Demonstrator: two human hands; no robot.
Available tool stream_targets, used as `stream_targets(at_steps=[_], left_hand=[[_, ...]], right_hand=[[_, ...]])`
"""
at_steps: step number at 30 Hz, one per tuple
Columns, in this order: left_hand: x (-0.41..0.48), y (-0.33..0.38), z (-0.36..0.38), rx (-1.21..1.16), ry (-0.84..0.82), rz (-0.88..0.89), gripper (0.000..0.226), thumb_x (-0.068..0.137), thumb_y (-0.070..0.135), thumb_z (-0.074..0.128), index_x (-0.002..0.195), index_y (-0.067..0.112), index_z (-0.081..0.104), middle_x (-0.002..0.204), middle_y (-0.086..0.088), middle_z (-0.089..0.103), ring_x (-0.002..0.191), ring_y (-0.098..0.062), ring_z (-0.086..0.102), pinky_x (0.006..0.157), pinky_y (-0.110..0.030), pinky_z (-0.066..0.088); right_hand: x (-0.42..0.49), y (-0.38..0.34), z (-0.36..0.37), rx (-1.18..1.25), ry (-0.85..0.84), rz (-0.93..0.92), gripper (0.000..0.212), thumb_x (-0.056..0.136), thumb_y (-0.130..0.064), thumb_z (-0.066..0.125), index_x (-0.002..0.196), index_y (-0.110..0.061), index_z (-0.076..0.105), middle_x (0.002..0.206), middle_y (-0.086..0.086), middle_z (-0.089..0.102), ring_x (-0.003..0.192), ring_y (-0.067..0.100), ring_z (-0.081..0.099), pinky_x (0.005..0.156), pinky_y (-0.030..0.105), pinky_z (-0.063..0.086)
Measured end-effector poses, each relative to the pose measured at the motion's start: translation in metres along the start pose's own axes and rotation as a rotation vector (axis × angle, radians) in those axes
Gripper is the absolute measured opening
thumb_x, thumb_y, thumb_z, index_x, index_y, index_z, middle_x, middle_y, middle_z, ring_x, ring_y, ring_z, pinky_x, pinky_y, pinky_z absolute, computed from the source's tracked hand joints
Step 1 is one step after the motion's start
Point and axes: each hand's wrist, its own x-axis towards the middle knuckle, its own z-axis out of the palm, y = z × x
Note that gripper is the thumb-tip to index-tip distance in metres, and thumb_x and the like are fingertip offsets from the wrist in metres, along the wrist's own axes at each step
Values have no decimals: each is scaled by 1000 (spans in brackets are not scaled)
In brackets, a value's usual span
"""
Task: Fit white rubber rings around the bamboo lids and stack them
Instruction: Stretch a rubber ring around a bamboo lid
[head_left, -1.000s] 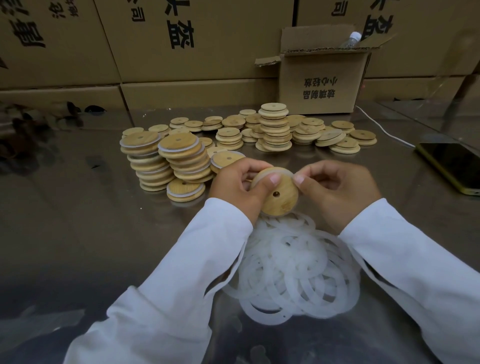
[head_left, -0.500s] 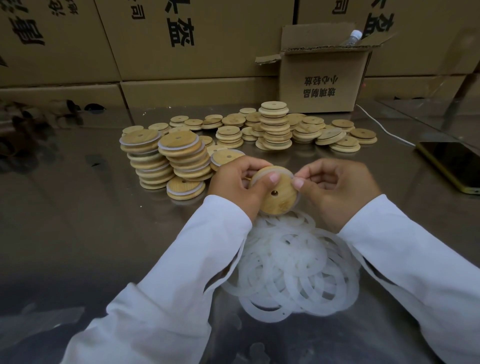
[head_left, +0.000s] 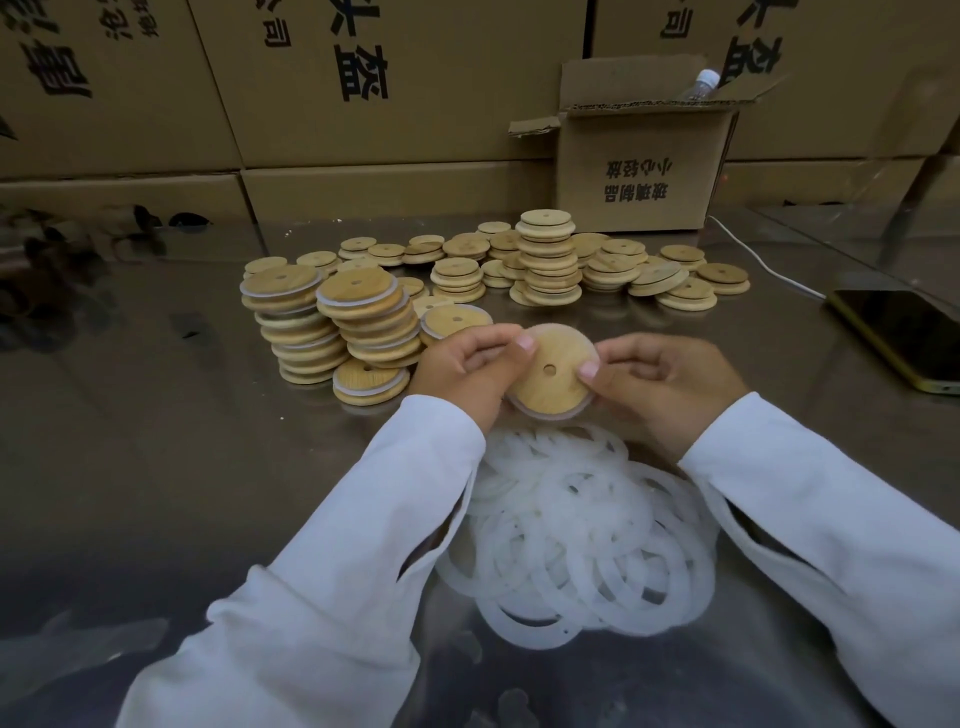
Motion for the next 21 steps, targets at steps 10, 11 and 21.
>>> stream_targets(at_steps=[10, 11, 21], left_hand=[[4, -7, 3, 127, 108, 112, 7, 90, 16, 55, 89, 22, 58, 79, 1, 63, 74, -13, 63, 64, -25, 53], [4, -7, 2, 126, 117, 111, 10, 90, 15, 55, 86, 24, 59, 76, 3, 63, 70, -10, 63, 62, -23, 52], [7, -10, 2, 136, 172, 112, 20, 90, 14, 53, 78, 29, 58, 62, 10, 62, 57, -6, 60, 66, -30, 51]], right_hand=[[31, 16, -10, 15, 217, 202, 11, 79, -24, 71, 73, -21, 63, 61, 0, 62, 55, 8, 57, 58, 19, 48], [36, 16, -7, 13, 209, 216, 12, 79, -24, 71, 73, -21, 62, 61, 0, 62, 53, 7, 57, 56, 17, 48], [86, 7, 4, -337, 78, 374, 38, 78, -45, 67, 64, -11, 58, 48, -1, 57, 43, 11, 47, 35, 14, 38]])
